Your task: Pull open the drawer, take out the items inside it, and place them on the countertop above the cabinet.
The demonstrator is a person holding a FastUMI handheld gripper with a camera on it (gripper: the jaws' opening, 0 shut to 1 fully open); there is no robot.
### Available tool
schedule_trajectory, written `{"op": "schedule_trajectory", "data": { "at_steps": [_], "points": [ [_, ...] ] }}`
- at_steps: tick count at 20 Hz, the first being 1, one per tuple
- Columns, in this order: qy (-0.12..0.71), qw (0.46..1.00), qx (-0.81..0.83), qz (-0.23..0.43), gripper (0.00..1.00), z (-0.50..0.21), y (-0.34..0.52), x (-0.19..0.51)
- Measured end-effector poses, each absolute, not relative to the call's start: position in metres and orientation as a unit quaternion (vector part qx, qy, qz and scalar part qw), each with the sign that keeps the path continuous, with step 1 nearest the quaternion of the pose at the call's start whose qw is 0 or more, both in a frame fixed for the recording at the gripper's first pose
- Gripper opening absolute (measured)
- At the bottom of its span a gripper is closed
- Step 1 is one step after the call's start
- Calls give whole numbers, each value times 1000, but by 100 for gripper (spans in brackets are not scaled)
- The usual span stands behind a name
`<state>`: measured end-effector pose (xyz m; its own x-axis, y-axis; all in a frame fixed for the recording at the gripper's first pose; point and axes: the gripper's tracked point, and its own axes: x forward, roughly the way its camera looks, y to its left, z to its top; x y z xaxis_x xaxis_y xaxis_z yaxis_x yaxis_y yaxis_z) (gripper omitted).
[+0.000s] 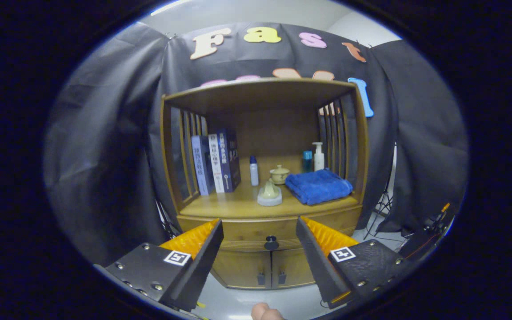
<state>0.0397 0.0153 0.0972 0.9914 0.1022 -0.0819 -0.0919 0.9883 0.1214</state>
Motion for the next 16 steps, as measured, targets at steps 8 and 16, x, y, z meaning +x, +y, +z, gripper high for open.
{"op": "schedule_trajectory", "data": {
  "at_steps": [8, 16],
  "points": [
    [1, 995, 66, 76, 98, 152, -36, -22],
    [-15, 997, 36, 71, 98, 145, -73, -31]
  ]
}}
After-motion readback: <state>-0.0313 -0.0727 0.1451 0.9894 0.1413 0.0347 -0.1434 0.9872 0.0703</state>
